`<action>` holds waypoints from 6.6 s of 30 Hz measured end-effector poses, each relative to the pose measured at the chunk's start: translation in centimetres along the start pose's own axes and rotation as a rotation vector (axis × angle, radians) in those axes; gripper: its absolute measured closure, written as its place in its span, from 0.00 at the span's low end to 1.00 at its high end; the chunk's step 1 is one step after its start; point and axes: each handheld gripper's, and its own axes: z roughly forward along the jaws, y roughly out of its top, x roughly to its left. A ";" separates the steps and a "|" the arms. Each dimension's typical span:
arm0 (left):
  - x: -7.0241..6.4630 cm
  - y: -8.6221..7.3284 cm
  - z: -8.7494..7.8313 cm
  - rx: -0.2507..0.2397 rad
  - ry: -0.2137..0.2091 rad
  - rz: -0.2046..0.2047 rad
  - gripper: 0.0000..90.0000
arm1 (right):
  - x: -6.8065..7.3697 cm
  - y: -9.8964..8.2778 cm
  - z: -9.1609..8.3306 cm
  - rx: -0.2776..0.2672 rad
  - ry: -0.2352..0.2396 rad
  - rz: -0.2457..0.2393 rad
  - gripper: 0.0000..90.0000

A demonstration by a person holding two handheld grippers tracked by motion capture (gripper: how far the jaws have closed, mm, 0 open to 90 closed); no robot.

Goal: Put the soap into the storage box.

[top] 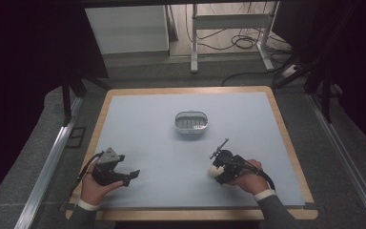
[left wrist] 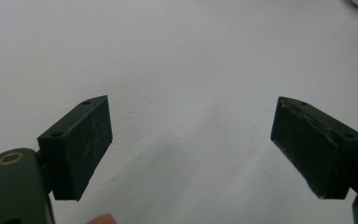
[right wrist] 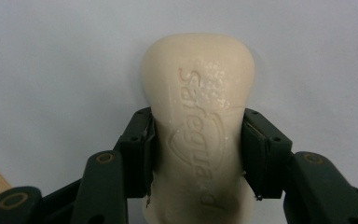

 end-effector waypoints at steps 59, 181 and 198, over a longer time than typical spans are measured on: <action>-0.2 0.0 0.2 0.007 0.000 0.006 0.14 | -4.1 4.4 -5.4 -0.155 -0.065 -0.031 0.55; -0.1 -0.1 0.5 0.020 -0.002 0.011 0.14 | -8.2 14.8 -3.0 -0.239 -0.063 -0.128 0.55; -0.4 0.0 0.5 0.016 -0.009 0.016 0.14 | -7.2 17.4 -1.3 -0.215 -0.067 -0.217 0.55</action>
